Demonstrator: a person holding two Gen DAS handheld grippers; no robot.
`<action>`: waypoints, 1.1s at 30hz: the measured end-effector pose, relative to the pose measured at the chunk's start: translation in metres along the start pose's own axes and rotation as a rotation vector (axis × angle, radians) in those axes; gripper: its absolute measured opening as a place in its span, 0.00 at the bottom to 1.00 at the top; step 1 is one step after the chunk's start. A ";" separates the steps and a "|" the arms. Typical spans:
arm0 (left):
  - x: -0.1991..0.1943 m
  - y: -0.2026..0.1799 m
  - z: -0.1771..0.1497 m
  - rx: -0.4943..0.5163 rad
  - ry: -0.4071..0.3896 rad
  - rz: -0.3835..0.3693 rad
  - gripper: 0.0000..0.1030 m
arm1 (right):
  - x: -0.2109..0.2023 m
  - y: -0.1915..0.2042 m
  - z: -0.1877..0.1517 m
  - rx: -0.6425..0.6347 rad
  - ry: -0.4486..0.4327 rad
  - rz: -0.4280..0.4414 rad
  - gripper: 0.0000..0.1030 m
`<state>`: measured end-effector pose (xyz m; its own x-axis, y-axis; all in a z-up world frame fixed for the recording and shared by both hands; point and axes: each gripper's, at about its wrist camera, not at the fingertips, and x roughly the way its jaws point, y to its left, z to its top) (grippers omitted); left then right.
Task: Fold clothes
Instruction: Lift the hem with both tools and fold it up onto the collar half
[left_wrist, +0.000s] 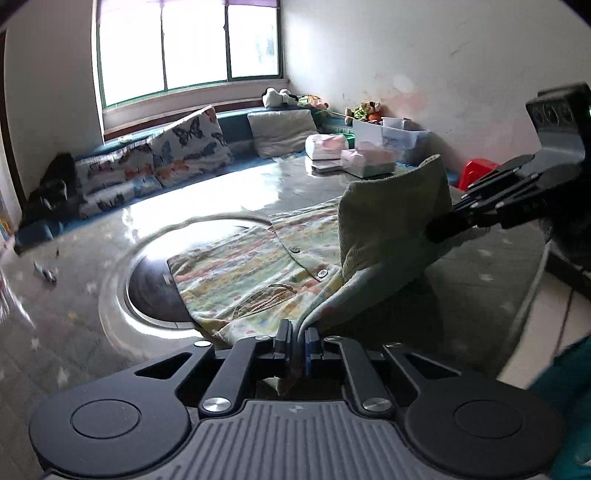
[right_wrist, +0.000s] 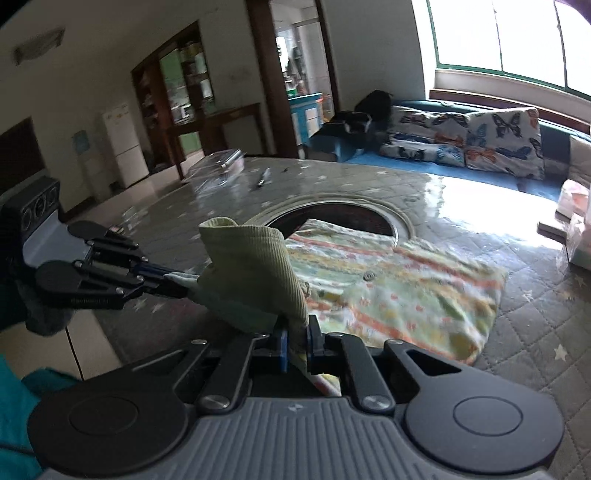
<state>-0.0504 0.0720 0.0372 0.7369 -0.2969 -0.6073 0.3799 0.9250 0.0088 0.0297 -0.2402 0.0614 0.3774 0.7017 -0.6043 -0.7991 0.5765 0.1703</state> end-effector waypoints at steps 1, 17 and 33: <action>-0.002 0.000 0.000 -0.007 0.003 0.002 0.07 | 0.000 0.001 0.002 -0.009 0.000 -0.001 0.08; 0.088 0.070 0.093 -0.128 -0.037 0.045 0.07 | 0.072 -0.070 0.100 -0.026 -0.019 -0.136 0.08; 0.202 0.126 0.091 -0.253 0.143 0.103 0.08 | 0.207 -0.140 0.101 0.148 0.213 -0.203 0.10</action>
<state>0.1974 0.1073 -0.0121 0.6712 -0.1786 -0.7194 0.1427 0.9835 -0.1111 0.2668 -0.1340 -0.0090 0.4032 0.4719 -0.7841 -0.6349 0.7613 0.1317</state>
